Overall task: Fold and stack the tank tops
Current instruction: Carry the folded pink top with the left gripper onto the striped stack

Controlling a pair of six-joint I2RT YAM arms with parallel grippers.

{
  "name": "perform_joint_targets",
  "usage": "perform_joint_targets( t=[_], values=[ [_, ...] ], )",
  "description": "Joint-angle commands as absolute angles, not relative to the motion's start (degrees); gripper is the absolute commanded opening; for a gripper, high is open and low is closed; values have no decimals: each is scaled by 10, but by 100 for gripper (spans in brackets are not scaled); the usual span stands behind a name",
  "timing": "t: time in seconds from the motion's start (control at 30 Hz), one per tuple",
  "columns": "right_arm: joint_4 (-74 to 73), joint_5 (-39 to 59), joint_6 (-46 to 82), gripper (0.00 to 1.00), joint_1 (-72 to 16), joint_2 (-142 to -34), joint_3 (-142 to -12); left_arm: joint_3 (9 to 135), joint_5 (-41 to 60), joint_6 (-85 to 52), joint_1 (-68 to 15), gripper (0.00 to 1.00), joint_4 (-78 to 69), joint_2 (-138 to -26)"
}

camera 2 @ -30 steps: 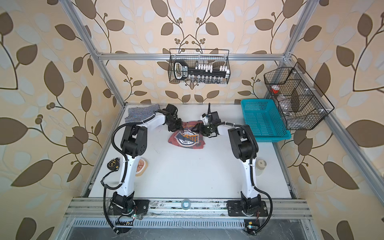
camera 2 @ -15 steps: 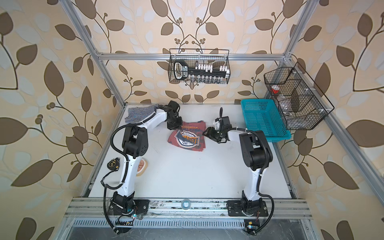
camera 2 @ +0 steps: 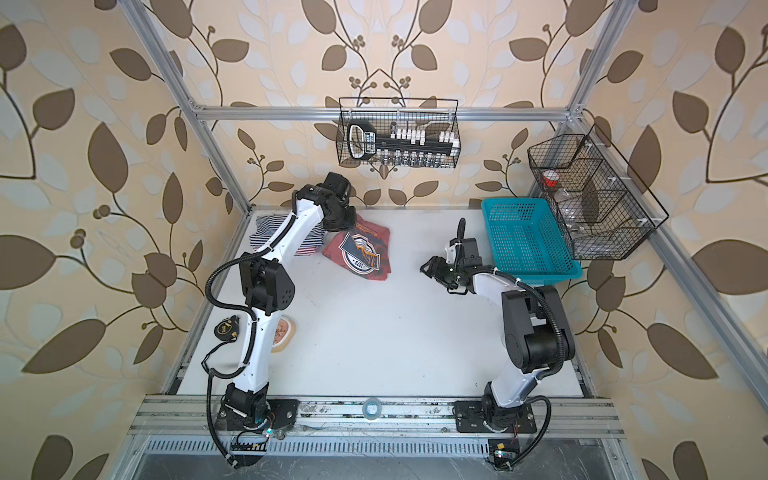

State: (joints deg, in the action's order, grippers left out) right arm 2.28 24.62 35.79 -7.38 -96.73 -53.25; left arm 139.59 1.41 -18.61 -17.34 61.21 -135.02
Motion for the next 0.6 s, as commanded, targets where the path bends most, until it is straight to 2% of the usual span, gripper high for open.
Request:
perform_joint_targets(
  t=[0.0,0.57],
  values=[
    [14,243,365,66,-76,-969,-525,1427,-24,-156,-154,0,628,-1306],
    [-14,259,371,66,-82,-1000,-518,1461,-35,-130,-104,0,615,-1244]
  ],
)
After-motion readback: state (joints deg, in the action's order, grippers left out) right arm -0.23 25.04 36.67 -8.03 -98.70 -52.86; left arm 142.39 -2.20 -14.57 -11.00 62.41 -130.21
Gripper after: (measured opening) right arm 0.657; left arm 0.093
